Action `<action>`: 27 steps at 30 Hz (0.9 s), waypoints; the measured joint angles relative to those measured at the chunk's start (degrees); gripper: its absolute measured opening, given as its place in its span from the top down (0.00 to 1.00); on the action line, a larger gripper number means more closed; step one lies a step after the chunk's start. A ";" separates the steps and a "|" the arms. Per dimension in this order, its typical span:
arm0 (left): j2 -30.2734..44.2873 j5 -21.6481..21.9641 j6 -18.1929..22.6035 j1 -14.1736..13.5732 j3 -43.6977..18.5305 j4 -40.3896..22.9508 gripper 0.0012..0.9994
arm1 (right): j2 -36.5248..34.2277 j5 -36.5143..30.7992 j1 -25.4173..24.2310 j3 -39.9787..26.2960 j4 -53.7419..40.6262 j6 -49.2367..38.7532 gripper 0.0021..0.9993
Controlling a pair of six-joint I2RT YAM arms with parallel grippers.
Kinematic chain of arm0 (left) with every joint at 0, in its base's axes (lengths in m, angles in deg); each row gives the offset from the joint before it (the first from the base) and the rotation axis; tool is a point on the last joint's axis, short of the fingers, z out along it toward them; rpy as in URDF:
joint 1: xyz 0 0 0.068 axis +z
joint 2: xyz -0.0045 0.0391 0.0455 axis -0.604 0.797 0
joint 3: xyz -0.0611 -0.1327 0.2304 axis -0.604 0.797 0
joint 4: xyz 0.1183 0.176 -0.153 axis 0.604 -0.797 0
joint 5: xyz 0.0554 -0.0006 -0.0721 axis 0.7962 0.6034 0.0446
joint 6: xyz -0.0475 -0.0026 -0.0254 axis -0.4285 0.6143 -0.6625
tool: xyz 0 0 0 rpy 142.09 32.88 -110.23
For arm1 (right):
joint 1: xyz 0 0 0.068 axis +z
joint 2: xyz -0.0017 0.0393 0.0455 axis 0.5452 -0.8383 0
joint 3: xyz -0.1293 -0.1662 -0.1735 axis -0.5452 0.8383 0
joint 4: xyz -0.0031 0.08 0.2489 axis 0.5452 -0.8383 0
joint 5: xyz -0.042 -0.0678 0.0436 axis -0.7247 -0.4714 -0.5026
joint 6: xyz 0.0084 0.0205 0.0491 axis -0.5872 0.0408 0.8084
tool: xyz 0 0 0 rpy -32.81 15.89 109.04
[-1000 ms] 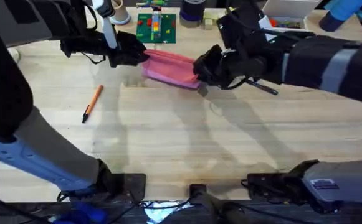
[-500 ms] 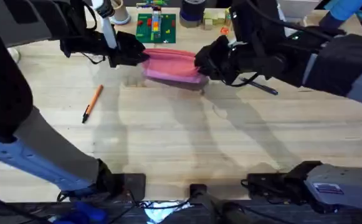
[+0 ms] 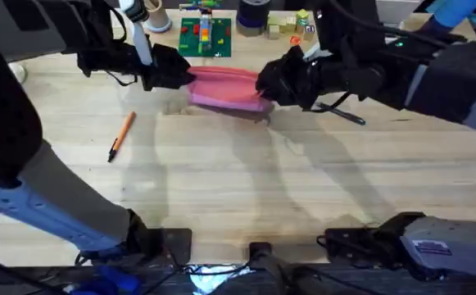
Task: Unzip the bag, pick up the pens from the table one at a time and place them inside, then zip the bag closed.
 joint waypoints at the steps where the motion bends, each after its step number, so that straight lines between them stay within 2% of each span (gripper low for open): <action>1: 0.01 -0.03 0.00 0.00 0.00 -0.09 0.96 | 0.00 0.22 0.01 -0.25 -0.80 -1.82 0.97; 7: 0.01 -0.04 0.00 0.02 0.00 -0.19 0.96 | 0.00 -1.02 0.60 -2.50 -2.55 -15.05 0.97; 17: 0.00 0.07 0.00 0.17 -0.02 -0.47 0.96 | 0.02 -9.84 5.95 -4.89 -0.31 -37.20 0.97; 22: 0.01 0.27 0.00 0.18 -0.02 -0.42 0.96 | 0.02 -14.23 8.21 -4.89 0.54 -42.35 0.97; 27: 0.01 0.29 0.00 0.28 -0.02 -0.42 0.96 | 0.02 -15.62 8.42 -4.89 1.35 -44.32 0.97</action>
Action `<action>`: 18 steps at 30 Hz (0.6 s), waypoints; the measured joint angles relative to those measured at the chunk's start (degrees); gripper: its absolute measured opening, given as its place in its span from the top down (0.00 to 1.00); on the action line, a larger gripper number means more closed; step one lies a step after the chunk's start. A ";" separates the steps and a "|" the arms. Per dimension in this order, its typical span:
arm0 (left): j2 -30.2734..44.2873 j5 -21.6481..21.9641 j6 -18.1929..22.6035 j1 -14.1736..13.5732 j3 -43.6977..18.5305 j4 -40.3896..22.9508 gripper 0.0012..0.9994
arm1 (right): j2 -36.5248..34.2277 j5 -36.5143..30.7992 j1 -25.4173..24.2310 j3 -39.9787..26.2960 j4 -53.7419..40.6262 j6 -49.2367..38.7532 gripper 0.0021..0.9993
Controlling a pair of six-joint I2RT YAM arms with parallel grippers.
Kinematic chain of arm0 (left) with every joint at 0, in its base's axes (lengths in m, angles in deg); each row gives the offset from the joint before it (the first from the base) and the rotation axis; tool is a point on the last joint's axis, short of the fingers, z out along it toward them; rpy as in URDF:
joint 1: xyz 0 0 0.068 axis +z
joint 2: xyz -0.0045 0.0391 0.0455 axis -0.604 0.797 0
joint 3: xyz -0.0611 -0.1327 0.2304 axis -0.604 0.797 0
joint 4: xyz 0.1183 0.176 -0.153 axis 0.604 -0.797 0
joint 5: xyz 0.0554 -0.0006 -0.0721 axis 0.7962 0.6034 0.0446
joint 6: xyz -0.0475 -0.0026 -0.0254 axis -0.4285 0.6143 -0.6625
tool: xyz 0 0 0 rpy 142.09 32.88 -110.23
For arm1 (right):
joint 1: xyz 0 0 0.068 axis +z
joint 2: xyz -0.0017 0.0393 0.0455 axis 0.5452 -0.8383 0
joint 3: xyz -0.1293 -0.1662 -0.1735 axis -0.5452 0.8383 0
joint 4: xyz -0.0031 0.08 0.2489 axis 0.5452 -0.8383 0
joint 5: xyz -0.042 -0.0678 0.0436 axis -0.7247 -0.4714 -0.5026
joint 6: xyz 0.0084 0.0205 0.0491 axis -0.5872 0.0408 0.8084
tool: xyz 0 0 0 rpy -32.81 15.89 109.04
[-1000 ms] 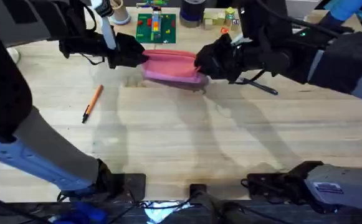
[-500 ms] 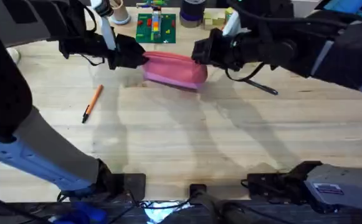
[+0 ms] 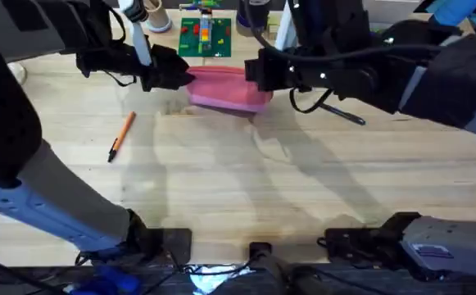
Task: Unzip the bag, pick up the pens from the table one at a time and place them inside, then zip the bag closed.
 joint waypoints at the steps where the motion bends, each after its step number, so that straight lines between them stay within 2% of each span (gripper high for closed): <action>1: 0.00 0.00 0.00 0.00 0.00 0.00 0.96 | 0.00 -0.14 0.00 0.00 0.10 -0.18 0.97; 8: 0.00 0.25 0.00 0.16 0.00 0.05 0.96 | -0.58 -0.72 0.90 0.00 3.74 -0.59 0.97; 18: -0.02 0.16 0.00 0.26 0.00 0.00 0.96 | -7.35 -1.99 5.10 0.00 13.31 -0.77 0.97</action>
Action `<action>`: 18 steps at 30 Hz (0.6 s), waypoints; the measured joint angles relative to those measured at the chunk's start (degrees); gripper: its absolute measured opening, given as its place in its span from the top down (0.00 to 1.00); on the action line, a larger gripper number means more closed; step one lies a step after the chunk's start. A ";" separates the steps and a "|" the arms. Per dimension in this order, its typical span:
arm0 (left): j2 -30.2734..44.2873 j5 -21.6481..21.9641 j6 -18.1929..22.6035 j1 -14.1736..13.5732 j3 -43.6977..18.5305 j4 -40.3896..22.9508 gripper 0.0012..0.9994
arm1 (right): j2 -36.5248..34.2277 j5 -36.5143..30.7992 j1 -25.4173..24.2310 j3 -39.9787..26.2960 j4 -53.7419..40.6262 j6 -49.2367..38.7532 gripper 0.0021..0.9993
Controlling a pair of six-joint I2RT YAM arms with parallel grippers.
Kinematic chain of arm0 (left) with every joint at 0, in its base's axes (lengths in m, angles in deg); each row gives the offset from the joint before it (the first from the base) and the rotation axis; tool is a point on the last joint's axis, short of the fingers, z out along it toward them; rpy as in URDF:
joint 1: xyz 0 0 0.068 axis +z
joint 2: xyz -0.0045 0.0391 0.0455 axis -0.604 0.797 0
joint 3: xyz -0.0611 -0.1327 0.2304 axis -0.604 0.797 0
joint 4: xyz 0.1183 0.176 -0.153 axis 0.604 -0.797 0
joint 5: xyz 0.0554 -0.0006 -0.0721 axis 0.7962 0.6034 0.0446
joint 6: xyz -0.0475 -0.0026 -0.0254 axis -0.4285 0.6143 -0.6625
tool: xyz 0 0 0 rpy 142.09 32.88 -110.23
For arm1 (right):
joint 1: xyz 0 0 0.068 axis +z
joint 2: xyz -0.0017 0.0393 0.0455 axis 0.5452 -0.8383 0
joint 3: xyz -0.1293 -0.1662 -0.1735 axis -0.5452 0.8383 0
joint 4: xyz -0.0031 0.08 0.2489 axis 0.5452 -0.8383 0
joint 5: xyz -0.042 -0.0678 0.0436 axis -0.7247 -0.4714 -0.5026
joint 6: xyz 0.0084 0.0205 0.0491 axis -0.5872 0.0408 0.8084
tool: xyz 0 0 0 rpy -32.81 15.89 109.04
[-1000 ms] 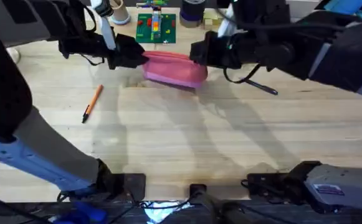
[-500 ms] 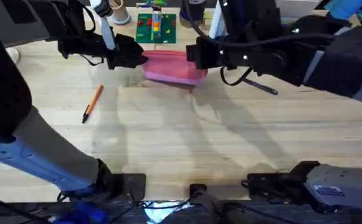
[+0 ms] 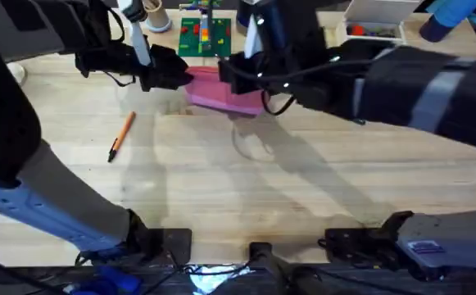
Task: Unzip the bag, pick up the pens from the table one at a time and place them inside, then zip the bag closed.
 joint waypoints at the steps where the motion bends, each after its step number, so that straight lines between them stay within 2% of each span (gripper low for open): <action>1: 0.02 -0.02 0.00 0.00 0.00 0.03 0.96 | -0.66 -0.01 0.41 0.00 0.65 0.05 0.97; 18: 0.02 -0.17 0.00 0.00 0.00 0.00 0.96 | -7.40 -0.06 3.66 0.00 14.29 4.93 0.97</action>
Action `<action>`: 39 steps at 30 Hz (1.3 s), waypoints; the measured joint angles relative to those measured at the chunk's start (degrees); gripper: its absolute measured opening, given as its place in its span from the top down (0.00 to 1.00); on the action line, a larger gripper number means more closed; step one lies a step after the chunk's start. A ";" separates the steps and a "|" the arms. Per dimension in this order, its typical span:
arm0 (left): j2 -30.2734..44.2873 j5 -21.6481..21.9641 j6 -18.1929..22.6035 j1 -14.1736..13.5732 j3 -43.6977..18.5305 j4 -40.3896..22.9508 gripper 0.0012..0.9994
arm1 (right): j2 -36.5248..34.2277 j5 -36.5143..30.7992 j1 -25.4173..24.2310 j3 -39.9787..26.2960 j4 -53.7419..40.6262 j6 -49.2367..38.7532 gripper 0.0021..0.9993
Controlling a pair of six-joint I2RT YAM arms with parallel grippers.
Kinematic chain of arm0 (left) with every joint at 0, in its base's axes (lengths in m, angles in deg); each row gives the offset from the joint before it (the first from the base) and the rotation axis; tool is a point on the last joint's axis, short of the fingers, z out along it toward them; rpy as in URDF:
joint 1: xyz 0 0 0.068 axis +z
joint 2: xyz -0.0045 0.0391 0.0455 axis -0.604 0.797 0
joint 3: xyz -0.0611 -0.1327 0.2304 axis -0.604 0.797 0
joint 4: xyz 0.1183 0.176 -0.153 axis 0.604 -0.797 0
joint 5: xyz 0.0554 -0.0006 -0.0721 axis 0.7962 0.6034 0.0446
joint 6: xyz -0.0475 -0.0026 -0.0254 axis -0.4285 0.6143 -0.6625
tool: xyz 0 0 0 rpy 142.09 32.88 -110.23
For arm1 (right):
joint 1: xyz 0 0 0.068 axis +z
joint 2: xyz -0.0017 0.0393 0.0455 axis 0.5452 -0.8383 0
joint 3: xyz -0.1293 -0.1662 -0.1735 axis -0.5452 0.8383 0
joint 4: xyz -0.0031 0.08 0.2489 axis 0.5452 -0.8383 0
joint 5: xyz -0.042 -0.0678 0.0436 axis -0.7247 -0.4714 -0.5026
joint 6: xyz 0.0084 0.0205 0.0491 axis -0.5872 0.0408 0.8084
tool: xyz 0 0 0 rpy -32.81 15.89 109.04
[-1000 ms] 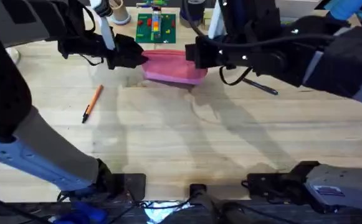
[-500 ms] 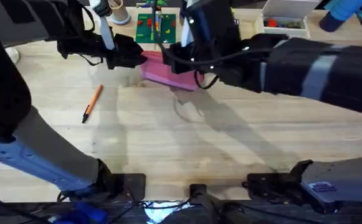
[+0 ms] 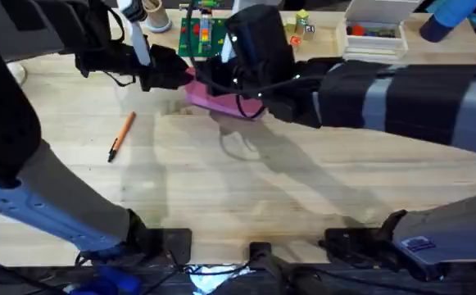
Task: Unzip the bag, pick up the pens from the table one at a time and place them inside, then zip the bag closed.
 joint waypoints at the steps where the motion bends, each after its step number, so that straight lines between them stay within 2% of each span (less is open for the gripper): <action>1: 0.00 -0.02 0.00 0.00 0.00 0.00 0.96 | -0.28 0.00 0.33 0.00 0.39 0.05 0.97; 16: -0.02 0.17 0.00 0.17 0.00 0.24 0.96 | -3.79 -1.45 3.51 0.00 8.79 0.07 0.97; 39: -0.02 0.09 0.00 0.15 -0.02 0.17 0.96 | -6.58 -1.14 3.92 -1.97 12.32 0.03 0.97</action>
